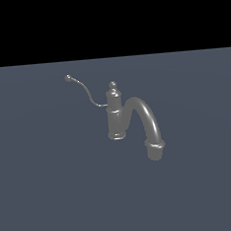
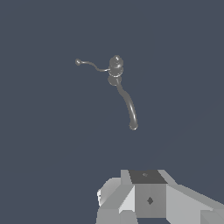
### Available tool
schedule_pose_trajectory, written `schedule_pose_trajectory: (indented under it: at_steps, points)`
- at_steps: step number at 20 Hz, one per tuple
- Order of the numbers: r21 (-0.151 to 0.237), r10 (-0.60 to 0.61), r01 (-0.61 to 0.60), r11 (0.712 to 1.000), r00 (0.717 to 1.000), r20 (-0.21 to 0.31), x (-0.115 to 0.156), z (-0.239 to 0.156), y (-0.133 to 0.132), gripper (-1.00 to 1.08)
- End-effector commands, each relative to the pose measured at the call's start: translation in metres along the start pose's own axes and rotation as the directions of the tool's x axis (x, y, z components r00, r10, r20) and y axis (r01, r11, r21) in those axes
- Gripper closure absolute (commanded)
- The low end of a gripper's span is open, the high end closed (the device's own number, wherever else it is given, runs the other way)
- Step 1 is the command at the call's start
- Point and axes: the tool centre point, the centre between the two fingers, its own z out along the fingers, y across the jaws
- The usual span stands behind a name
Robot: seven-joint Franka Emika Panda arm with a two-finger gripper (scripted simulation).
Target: Turn on the faucet by rotating a designated handle.
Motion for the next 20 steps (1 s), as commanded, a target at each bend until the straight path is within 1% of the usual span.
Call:
schedule_pose_trajectory:
  at_steps: [1, 10, 16, 20]
  points:
    - [0.000, 0.000, 0.000, 1.000, 1.000, 0.000, 0.000, 0.000, 0.000, 1.08]
    - [-0.001, 0.042, -0.042, 0.999, 0.999, 0.003, 0.004, 0.009, -0.009, 1.08]
    - [-0.004, 0.117, -0.117, 0.993, 0.993, 0.007, 0.013, 0.026, -0.025, 1.08]
    - [-0.007, 0.187, -0.187, 0.982, 0.982, 0.012, 0.022, 0.041, -0.039, 1.08]
